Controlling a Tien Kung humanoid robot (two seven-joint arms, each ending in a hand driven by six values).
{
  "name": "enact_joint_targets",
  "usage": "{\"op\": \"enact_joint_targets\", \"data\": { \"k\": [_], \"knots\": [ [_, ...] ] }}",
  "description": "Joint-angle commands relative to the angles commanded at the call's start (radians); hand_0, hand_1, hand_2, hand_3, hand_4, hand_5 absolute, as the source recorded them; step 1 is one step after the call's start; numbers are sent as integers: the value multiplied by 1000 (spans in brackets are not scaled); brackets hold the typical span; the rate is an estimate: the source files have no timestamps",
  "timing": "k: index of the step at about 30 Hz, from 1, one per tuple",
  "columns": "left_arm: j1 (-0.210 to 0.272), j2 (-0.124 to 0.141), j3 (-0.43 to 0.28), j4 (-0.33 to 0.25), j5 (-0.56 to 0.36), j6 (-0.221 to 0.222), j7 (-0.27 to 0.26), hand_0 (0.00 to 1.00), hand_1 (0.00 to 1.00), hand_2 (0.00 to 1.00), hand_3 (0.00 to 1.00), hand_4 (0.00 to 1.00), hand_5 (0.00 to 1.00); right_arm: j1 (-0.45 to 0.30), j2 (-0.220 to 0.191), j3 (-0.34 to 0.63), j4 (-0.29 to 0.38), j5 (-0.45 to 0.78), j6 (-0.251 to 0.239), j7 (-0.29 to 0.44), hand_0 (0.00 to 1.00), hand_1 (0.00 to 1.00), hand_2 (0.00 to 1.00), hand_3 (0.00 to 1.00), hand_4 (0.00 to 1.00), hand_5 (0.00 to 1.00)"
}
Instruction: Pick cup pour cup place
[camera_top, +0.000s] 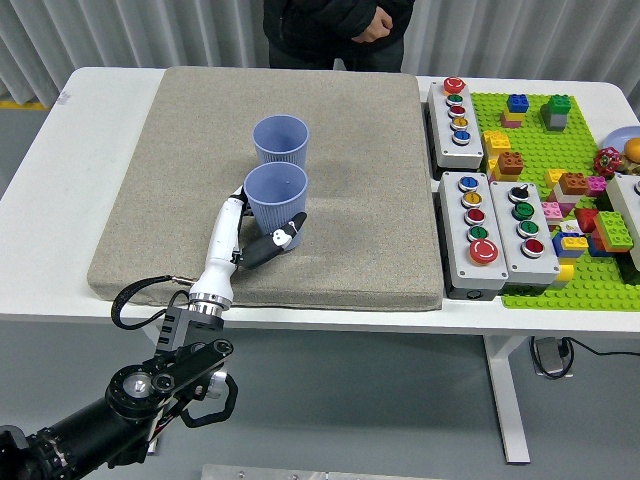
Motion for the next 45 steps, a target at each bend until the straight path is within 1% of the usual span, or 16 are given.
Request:
{"op": "enact_joint_targets", "data": {
  "k": [2, 7, 8, 13, 14, 25, 26, 31, 32, 37, 38, 43, 44, 45],
  "knots": [
    [0, 1, -1, 0, 2, 0, 0, 491, 518, 602, 566, 712, 426, 1, 0, 0, 0, 1, 0, 0, 676, 621, 573, 564, 2, 183],
    [-1, 1, -7, -4, 17, 0, 1, 491, 518, 602, 566, 712, 426, 1, 0, -2, 0, 3, 0, -1, 676, 621, 573, 564, 2, 183],
    [-1, 1, -8, -4, 18, 0, 1, 511, 529, 627, 575, 721, 430, 1, 0, -3, 0, 3, 0, -1, 676, 621, 573, 564, 2, 183],
    [6, 1, -11, -3, 29, 0, 6, 511, 529, 627, 575, 721, 430, -1, 0, -2, 0, 2, 1, -1, 676, 621, 573, 564, 2, 183],
    [7, 1, -12, -3, 31, 0, 7, 532, 569, 659, 591, 758, 459, -2, 0, -1, 0, 0, 1, -1, 676, 621, 573, 564, 2, 183],
    [16, 2, -19, -3, 51, 0, 16, 536, 573, 665, 604, 772, 458, -6, 0, 1, 0, -7, 2, -3, 676, 621, 573, 563, 2, 183],
    [17, 2, -21, -5, 60, 0, 19, 547, 584, 689, 659, 859, 503, -6, 0, 1, 0, -7, 2, -3, 676, 621, 573, 563, 2, 183],
    [20, 3, -27, -11, 84, 0, 28, 547, 584, 689, 659, 859, 503, -8, 0, -1, 0, -7, 3, -4, 676, 621, 573, 563, 2, 183],
    [20, 3, -29, -10, 85, 0, 29, 561, 607, 743, 709, 900, 526, -8, 0, -1, 0, -6, 3, -4, 676, 621, 573, 563, 2, 183],
    [23, 4, -34, -12, 94, 0, 33, 561, 607, 743, 709, 900, 526, -9, 0, -1, -1, -6, 3, -4, 676, 621, 573, 563, 2, 183],
    [24, 4, -34, -12, 96, 0, 33, 569, 619, 763, 741, 894, 528, -9, 0, -1, -1, -6, 3, -4, 676, 621, 573, 563, 2, 183],
    [23, 4, -37, -11, 103, 0, 38, 569, 619, 763, 741, 894, 528, -8, 0, 1, -1, -8, 3, -5, 676, 621, 573, 563, 2, 183],
    [23, 5, -38, -9, 108, 0, 44, 592, 646, 793, 773, 898, 533, -7, -1, 0, -1, -7, 3, -5, 676, 621, 573, 563, 2, 184],
    [23, 5, -38, -9, 112, 0, 46, 592, 646, 793, 773, 898, 533, -6, -1, 0, -1, -6, 3, -5, 676, 621, 573, 563, 2, 184]
  ]
}}
